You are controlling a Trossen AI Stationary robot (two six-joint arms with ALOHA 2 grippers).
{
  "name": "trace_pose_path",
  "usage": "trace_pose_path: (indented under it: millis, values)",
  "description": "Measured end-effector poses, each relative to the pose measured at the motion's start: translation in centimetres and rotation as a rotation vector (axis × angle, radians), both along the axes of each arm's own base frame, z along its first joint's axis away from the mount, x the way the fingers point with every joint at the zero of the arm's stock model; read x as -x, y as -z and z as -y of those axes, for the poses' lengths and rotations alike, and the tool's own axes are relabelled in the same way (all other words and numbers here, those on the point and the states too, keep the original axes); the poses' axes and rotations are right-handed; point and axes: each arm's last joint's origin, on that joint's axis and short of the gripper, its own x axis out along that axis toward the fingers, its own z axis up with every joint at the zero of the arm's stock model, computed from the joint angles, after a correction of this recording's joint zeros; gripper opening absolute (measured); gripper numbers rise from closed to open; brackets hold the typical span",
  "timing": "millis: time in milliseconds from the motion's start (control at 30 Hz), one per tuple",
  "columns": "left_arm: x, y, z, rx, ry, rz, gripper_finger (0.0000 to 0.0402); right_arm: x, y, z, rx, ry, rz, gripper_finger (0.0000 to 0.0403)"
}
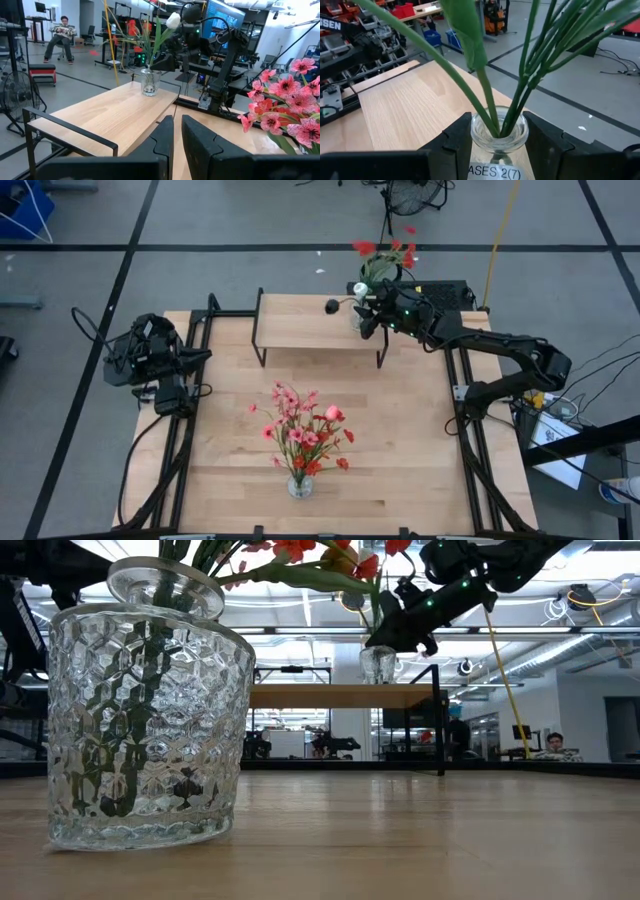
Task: Pick and place flowers into a vace then onto a shelf
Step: Put the right transparent vase with flowers on the shelf
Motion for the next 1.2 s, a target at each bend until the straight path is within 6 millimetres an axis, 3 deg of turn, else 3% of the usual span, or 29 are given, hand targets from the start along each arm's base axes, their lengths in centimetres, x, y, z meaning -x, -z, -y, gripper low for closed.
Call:
trace_pose_path:
  millis: [433,600,700,1200]
  values:
    - [0.0,0.0,0.0,-0.002,0.000,-0.001,0.0042,-0.1,-0.1,0.0,0.016,0.009,0.009,0.0138]
    - [0.0,0.0,0.0,-0.002,0.001,-0.001,0.0042,-0.1,-0.4,-0.2,0.011,-0.004,0.036,0.0192]
    - [0.0,0.0,0.0,-0.004,0.000,-0.001,0.0042,0.2,-0.9,-0.3,0.024,-0.005,0.051,0.0204]
    - [0.0,0.0,0.0,-0.004,0.000,-0.001,0.0042,1.3,-3.4,-0.7,0.131,0.043,0.115,0.0195]
